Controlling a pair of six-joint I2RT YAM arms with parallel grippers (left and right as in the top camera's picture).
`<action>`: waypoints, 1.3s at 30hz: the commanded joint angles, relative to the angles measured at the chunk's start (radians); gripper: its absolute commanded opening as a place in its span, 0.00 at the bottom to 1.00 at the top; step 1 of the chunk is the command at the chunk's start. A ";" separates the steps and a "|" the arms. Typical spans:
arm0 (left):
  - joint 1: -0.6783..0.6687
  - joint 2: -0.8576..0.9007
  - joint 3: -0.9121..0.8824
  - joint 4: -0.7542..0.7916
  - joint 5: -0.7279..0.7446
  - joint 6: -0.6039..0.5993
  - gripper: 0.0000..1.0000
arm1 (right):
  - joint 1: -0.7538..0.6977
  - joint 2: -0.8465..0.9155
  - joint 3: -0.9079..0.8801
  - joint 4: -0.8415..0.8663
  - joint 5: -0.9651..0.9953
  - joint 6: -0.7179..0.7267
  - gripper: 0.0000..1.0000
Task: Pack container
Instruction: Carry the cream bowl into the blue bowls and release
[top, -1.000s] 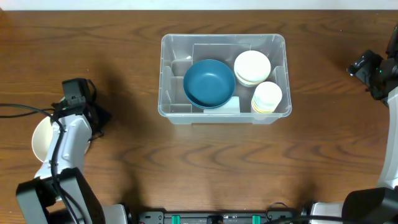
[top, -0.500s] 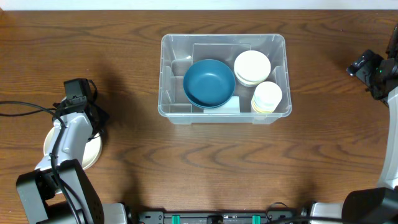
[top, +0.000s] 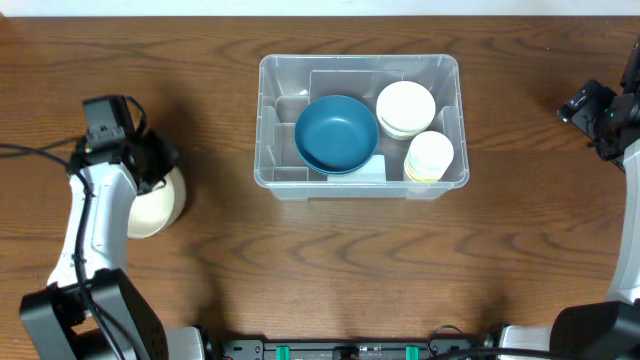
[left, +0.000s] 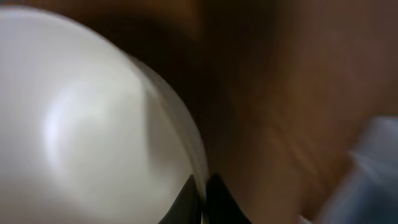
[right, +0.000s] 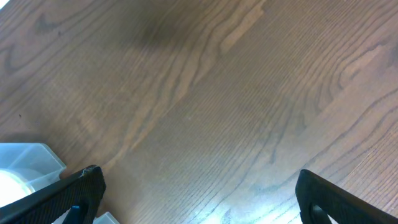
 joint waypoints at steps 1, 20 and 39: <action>-0.036 -0.063 0.117 -0.043 0.068 0.123 0.06 | -0.004 0.001 0.012 -0.001 0.011 -0.011 0.99; -0.680 -0.174 0.336 -0.063 0.040 0.503 0.06 | -0.004 0.001 0.012 -0.001 0.011 -0.011 0.99; -0.918 0.168 0.336 0.065 -0.217 0.560 0.06 | -0.004 0.001 0.012 -0.001 0.011 -0.011 0.99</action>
